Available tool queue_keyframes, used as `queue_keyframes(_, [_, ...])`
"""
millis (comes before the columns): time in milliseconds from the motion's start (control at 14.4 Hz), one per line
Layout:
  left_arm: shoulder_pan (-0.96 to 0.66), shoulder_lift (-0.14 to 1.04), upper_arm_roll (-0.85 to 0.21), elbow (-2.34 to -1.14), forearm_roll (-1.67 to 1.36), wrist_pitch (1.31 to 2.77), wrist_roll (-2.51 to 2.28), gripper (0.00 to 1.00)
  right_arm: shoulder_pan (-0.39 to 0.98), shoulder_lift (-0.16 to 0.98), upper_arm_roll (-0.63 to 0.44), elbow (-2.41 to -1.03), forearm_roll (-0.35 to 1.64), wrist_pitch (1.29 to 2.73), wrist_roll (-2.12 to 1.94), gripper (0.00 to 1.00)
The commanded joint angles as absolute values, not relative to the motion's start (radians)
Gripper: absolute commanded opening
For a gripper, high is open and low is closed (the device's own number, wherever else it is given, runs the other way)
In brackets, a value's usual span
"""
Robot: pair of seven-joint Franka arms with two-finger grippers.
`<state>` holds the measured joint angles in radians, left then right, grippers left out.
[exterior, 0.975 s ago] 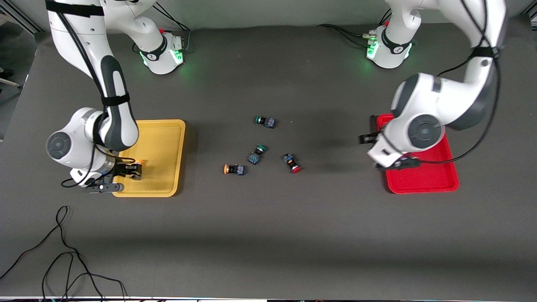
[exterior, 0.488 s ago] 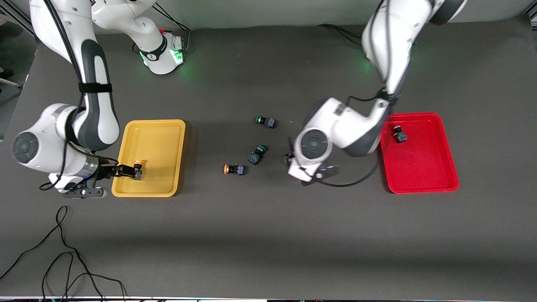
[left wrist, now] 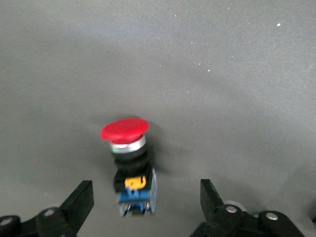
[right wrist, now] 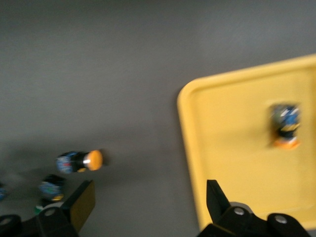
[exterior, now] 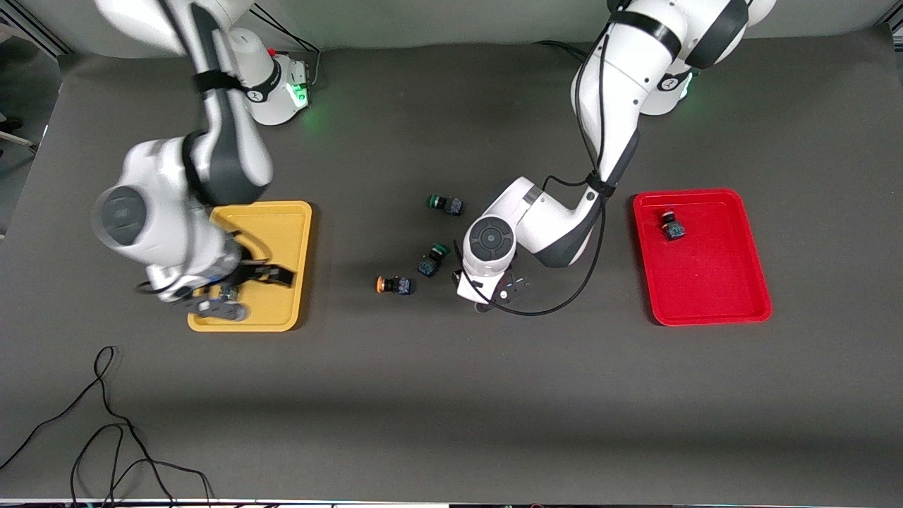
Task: Place red and yellow buttons in trays
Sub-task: 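Release the buttons into the trays and lift both grippers, then grasp a yellow button with the right gripper while the left grasps red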
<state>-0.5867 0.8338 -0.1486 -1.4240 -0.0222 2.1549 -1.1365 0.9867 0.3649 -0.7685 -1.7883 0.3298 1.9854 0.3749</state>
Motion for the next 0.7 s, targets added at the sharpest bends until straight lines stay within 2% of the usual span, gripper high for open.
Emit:
queue_keyframes(0, [-0.6,0.822,-0.133,-1.468,-0.009,2.194,-1.144,0.72,1.045,0.414,-0.773,-1.724,0.325,1.988,0.651,1.0])
queue_keyframes(70, [-0.6,0.822,-0.133,-1.47,-0.009,2.192,-1.144,0.49,1.048,0.448,-0.769,-1.697,0.336,1.99,0.754,1.0])
queue_keyframes(139, [-0.6,0.821,-0.133,-1.47,-0.009,2.188,-1.144,0.21,1.046,0.481,-0.752,-1.663,0.362,1.991,0.863,1.0])
queue_keyframes(209, [-0.6,0.818,-0.133,-1.47,-0.011,2.18,-1.144,0.0,1.046,0.512,-0.741,-1.637,0.403,1.999,0.982,1.0])
queue_keyframes(418, [-0.589,0.792,-0.133,-1.47,-0.009,2.13,-1.143,0.0,1.052,0.587,-0.7,-1.6,0.472,2.072,1.308,1.0])
queue_keyframes(627, [-0.533,0.663,-0.129,-1.463,-0.012,1.923,-1.047,0.0,1.052,0.643,-0.621,-1.6,0.476,2.128,1.527,1.0])
